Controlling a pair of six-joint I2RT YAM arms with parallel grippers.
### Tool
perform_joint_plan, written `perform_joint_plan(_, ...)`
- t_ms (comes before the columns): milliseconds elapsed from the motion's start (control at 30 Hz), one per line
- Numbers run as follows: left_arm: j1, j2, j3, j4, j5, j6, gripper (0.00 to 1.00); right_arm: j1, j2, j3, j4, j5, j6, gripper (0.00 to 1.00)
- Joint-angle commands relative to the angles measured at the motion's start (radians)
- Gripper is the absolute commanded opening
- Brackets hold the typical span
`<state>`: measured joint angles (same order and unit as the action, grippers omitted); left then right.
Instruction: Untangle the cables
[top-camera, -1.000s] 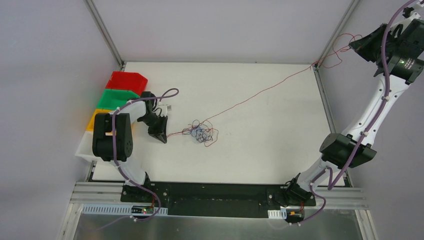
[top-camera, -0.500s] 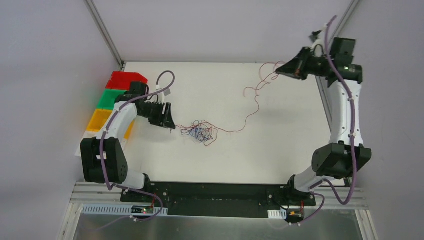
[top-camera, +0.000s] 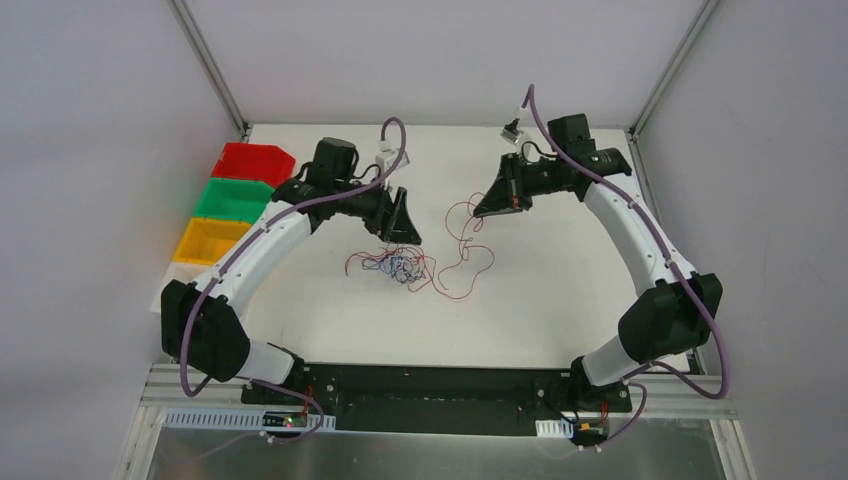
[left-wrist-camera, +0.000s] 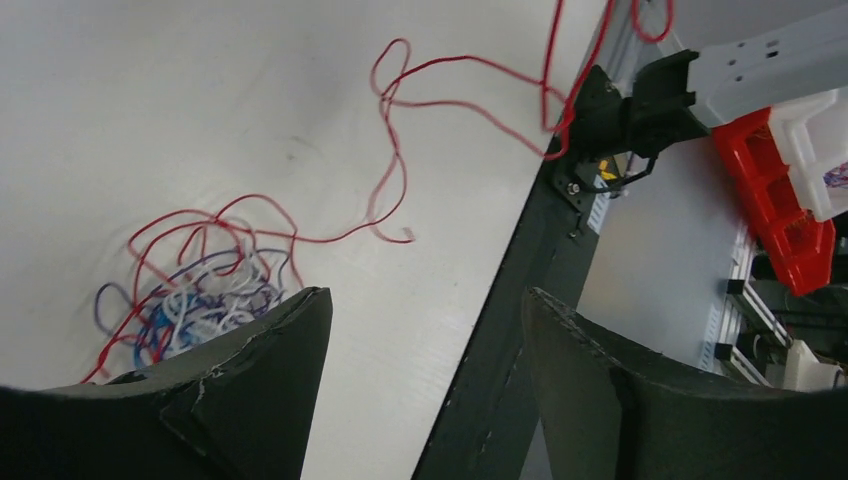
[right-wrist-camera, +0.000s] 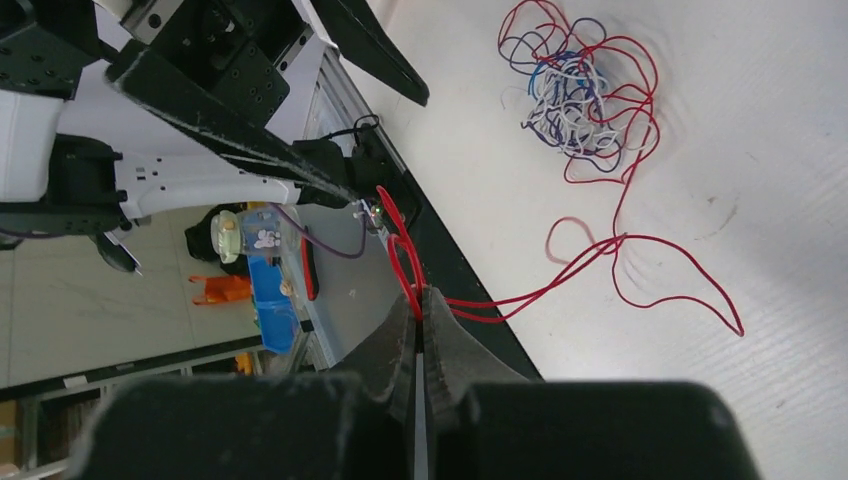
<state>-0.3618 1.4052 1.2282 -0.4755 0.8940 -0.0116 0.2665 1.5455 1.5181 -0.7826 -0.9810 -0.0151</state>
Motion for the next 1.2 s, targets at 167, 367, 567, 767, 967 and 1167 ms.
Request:
perform_joint_plan(167,-0.174,0.06,0.092,0.239,0.071,-0.251,0.71,0.087,-0.063,-0.024,-0.059,0.016,-0.179,0.02)
perform_joint_plan(367,-0.213,0.104,0.113,0.245,0.036,-0.276,0.52,0.117,-0.073,-0.015,-0.086,0.004,-0.236,0.03)
perform_joint_plan(567,-0.246,0.106,0.105,0.245,0.035,-0.281,0.68,0.117,-0.075,0.015,-0.081,0.001,-0.225,0.0)
perform_joint_plan(767,-0.288,0.122,0.086,0.262,0.028,-0.252,0.64,0.118,-0.057,0.075,-0.032,-0.028,-0.149,0.0)
perform_joint_plan(967,-0.264,0.135,0.179,0.269,0.07,-0.289,0.0,0.087,-0.064,0.087,-0.019,-0.044,-0.103,0.09)
perform_joint_plan(1167,-0.132,0.068,0.165,0.264,0.095,-0.354,0.0,-0.089,-0.096,0.037,0.097,0.006,-0.039,0.69)
